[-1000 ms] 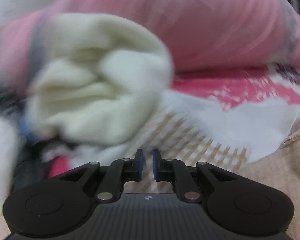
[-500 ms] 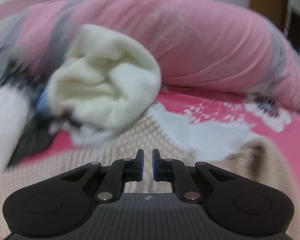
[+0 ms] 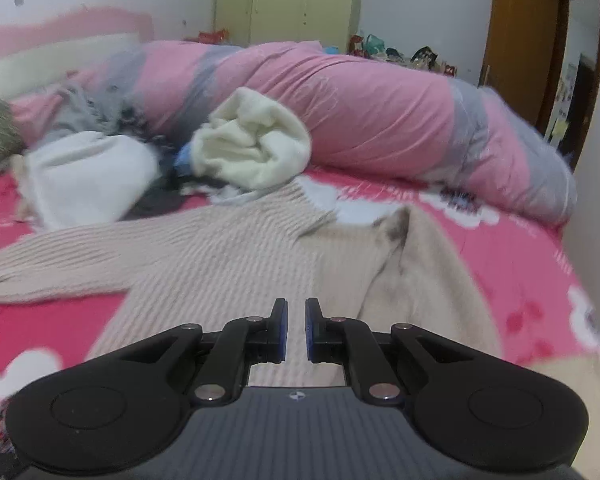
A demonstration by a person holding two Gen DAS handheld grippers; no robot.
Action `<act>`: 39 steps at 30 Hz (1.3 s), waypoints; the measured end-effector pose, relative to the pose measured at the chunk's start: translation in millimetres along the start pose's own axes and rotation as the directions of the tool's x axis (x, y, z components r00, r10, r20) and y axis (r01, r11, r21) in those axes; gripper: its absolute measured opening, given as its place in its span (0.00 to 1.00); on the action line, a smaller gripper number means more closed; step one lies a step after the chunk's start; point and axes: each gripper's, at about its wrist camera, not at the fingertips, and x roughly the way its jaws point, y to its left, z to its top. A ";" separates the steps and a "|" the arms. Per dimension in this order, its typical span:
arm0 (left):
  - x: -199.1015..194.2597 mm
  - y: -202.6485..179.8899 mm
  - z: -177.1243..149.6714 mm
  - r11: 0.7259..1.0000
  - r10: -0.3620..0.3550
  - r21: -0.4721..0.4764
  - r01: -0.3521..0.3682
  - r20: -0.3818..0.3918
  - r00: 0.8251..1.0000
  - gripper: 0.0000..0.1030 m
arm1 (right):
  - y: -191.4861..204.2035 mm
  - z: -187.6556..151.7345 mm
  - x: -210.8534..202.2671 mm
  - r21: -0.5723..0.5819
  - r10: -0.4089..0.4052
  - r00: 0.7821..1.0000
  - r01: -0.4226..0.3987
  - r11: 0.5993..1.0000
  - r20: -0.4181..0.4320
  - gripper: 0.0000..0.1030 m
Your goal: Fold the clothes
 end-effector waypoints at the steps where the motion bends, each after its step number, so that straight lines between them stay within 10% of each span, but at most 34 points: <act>1: 0.1 -0.7 2.0 1.000 0.023 0.003 -0.023 -0.009 1.000 0.42 | 3.0 -15.7 -3.0 0.006 0.029 1.000 -0.029 1.000 -0.010 0.09; 4: 4.2 -2.8 3.7 0.996 0.090 0.027 -0.089 -0.044 0.995 0.43 | 10.7 -69.1 6.6 0.054 0.148 0.986 -0.145 0.988 -0.074 0.09; 7: 9.9 -4.0 2.4 0.989 0.146 0.050 -0.143 -0.083 0.986 0.42 | 17.0 -124.8 41.4 0.083 0.098 0.979 -0.084 0.993 -0.180 0.12; 10: 8.7 -8.4 3.7 0.983 0.174 0.068 -0.168 -0.101 0.980 0.43 | 10.3 -143.6 28.9 0.186 0.088 0.993 -0.073 0.980 -0.073 0.14; 14: 7.4 -15.6 10.4 0.980 0.196 0.067 -0.189 -0.120 0.973 0.47 | -21.6 -158.6 -23.1 0.403 0.045 0.995 -0.079 0.912 0.092 0.54; 18: 14.7 -20.6 16.4 0.979 0.202 0.049 -0.197 -0.133 0.970 0.49 | -83.2 -195.9 -75.5 0.661 -0.112 0.970 -0.060 0.748 0.215 0.62; 22: 25.5 -25.3 14.0 0.973 0.229 0.076 -0.219 -0.155 0.961 0.49 | -155.4 -242.3 -92.7 0.874 -0.220 0.953 -0.080 0.480 0.208 0.64; 26: 31.9 -29.0 12.3 0.966 0.253 0.091 -0.240 -0.163 0.954 0.49 | -196.0 -260.5 -57.7 0.932 -0.198 0.967 -0.085 0.351 0.163 0.60; 30: 33.4 -31.2 11.3 0.962 0.270 0.092 -0.259 -0.160 0.949 0.50 | -207.6 -241.1 -32.2 0.913 -0.224 0.957 -0.081 0.400 0.183 0.53; 32: 33.3 -31.7 10.7 0.960 0.276 0.090 -0.265 -0.157 0.948 0.50 | -210.5 -233.3 -21.1 0.916 -0.211 0.961 -0.082 0.393 0.177 0.20; 35: 32.8 -33.2 9.3 0.958 0.283 0.089 -0.272 -0.148 0.948 0.50 | -207.5 -228.4 -18.3 0.928 -0.211 0.960 -0.097 0.360 0.182 0.04; 39: 30.5 -33.1 8.6 0.959 0.280 0.080 -0.271 -0.144 0.949 0.50 | -197.0 -202.9 -51.6 0.893 -0.345 0.901 -0.093 0.440 0.263 0.02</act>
